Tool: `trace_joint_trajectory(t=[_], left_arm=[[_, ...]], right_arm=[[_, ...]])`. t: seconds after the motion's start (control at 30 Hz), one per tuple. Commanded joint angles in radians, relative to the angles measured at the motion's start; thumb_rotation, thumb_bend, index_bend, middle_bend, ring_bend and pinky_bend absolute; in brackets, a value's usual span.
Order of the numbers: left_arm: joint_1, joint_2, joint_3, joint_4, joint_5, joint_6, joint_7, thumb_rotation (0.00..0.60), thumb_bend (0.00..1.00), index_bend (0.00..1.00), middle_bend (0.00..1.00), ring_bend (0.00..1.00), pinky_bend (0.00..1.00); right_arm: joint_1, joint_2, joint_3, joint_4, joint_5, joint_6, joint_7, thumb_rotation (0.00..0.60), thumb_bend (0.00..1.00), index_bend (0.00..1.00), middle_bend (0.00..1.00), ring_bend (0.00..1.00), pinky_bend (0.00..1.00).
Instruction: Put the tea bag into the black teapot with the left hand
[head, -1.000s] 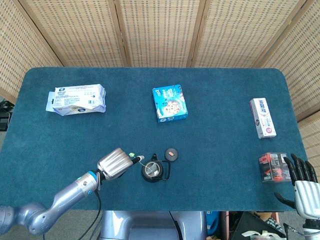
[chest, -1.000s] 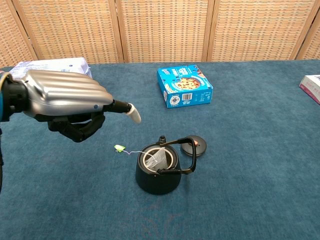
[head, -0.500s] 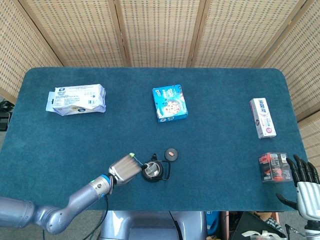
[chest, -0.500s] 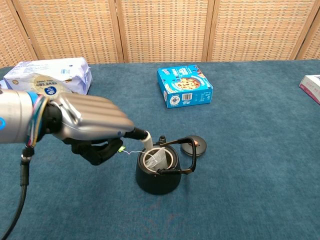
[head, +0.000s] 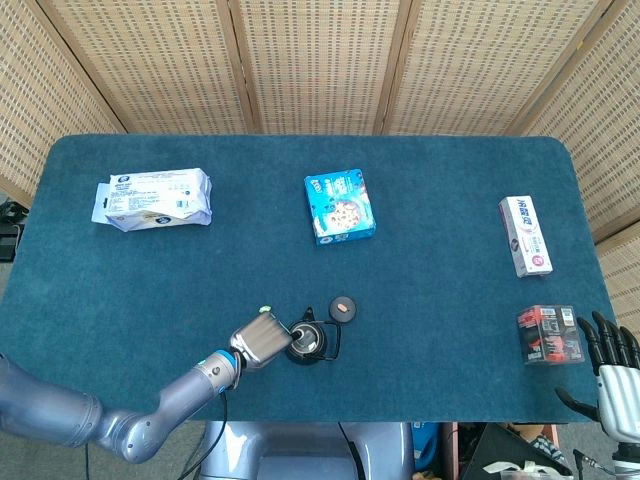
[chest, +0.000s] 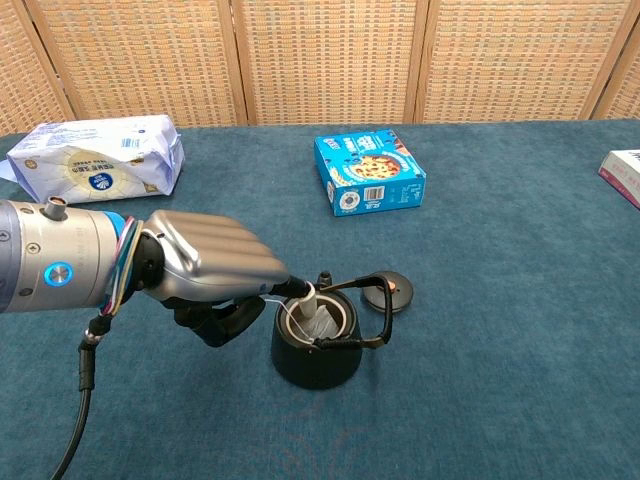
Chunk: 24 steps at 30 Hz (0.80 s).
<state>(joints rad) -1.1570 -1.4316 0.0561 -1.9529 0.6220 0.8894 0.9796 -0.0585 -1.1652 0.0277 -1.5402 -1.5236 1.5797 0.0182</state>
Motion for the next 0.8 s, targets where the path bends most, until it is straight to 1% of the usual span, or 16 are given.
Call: trace_joint_trajectory(t=[0.03,0.17,0.23,0.33,0.43,0.53,0.57,0.6,0.63,0.7,0.8], left_arm=[[-0.01,-0.009,0.003,0.006,-0.009,-0.001,-0.009,0.6,1.0,0.17,0.89,0.8,0.68],[-0.004,-0.012,0.005,0.003,0.023,0.019,-0.041,0.6,1.0,0.17,0.89,0.8,0.68],[0.015,0.002,0.007,-0.009,0.06,0.036,-0.074,0.6,1.0,0.17,0.88,0.8,0.68],[0.045,0.024,0.016,-0.024,0.119,0.062,-0.115,0.6,1.0,0.17,0.84,0.79,0.68],[0.083,0.049,0.03,-0.039,0.186,0.094,-0.157,0.6,1.0,0.15,0.76,0.72,0.67],[0.136,0.084,0.049,-0.058,0.27,0.135,-0.219,0.6,1.0,0.07,0.6,0.6,0.66],[0.157,0.097,0.058,-0.062,0.299,0.157,-0.235,0.6,0.99,0.03,0.53,0.54,0.65],[0.18,0.107,0.065,-0.065,0.331,0.184,-0.252,0.6,0.96,0.01,0.47,0.49,0.64],[0.215,0.114,0.074,-0.064,0.38,0.224,-0.28,0.6,0.91,0.0,0.43,0.45,0.64],[0.281,0.124,0.09,-0.051,0.47,0.3,-0.342,0.6,0.75,0.0,0.34,0.37,0.6],[0.35,0.132,0.104,-0.029,0.557,0.379,-0.415,0.6,0.62,0.0,0.26,0.27,0.54]], right_arm=[[-0.001,0.0,0.0,0.001,0.001,0.0,0.001,0.6,0.0,0.0,0.0,0.0,0.0],[-0.002,0.0,0.001,0.001,0.001,0.001,0.001,0.6,0.0,0.0,0.0,0.0,0.0],[-0.002,0.0,0.001,0.001,0.001,0.001,0.001,0.6,0.0,0.0,0.0,0.0,0.0],[0.001,0.0,0.002,0.001,0.0,-0.002,0.0,0.6,0.0,0.0,0.0,0.0,0.0],[0.003,0.0,0.004,0.001,-0.001,-0.004,-0.002,0.6,0.0,0.0,0.0,0.0,0.0],[0.008,0.001,0.005,0.0,-0.002,-0.008,-0.003,0.6,0.0,0.0,0.0,0.0,0.0],[0.01,0.0,0.006,0.0,-0.004,-0.009,-0.004,0.6,0.0,0.0,0.0,0.0,0.0],[0.012,-0.001,0.007,0.0,-0.005,-0.01,-0.004,0.6,0.0,0.0,0.0,0.0,0.0],[0.014,-0.001,0.008,0.0,-0.007,-0.012,-0.003,0.6,0.0,0.0,0.0,0.0,0.0],[0.019,-0.002,0.009,0.001,-0.01,-0.015,-0.005,0.6,0.0,0.0,0.0,0.0,0.0],[0.023,-0.002,0.01,0.001,-0.014,-0.017,-0.006,0.6,0.0,0.0,0.0,0.0,0.0]])
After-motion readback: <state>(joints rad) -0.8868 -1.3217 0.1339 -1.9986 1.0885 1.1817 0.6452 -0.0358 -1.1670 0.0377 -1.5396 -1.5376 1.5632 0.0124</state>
